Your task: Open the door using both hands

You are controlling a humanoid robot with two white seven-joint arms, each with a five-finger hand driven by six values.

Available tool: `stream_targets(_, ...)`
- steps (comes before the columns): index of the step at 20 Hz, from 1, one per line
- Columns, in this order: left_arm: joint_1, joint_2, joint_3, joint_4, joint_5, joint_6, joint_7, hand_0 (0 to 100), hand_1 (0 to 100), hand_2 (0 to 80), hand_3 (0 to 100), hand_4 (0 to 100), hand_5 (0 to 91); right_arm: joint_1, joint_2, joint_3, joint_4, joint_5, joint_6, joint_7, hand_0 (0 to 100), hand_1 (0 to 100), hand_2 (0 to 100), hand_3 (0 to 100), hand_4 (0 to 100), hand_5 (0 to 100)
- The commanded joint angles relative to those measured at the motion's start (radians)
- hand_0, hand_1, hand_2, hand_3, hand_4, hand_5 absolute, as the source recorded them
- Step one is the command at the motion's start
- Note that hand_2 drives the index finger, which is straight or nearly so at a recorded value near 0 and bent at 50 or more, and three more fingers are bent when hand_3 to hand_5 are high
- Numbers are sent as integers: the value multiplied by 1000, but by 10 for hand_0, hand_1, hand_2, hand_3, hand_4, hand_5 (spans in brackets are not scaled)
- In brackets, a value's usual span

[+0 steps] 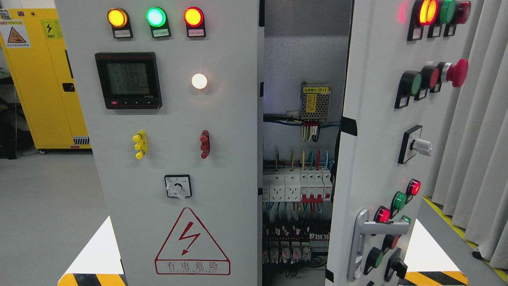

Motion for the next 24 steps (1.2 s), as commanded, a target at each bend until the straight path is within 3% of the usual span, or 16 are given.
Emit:
stream_targets(1,-182,99,-39,-234,206,138,-8,120,556,0,0,0,0,-28,-2,32,0,0,0,0,0,500,40,0,0,0)
stream_targets(4,-304,77,-39,-230,222,204,-8,120,556,0,0,0,0,-28,-2,30,0,0,0,0,0,500,40,0,0,0)
stream_targets(9,-488,-58,-38,-202,263,387,-8,120,556,0,0,0,0,-30,-3,32,0,-1,0,0,0,500,40,0,0,0)
stream_targets(14,-636,-118,-41,-123,261,399,-6,120,556,0,0,0,0,-31,-3,30,0,-1,0,0,0,500,40,0,0,0)
stream_targets(18,-765,-234,-58,6,261,454,-5,120,556,0,0,0,0,-31,-3,30,0,-1,0,0,0,500,40,0,0,0)
stream_targets(24,-860,-355,-68,58,262,523,-2,120,556,0,0,0,0,-31,-3,30,0,-1,0,0,0,500,40,0,0,0)
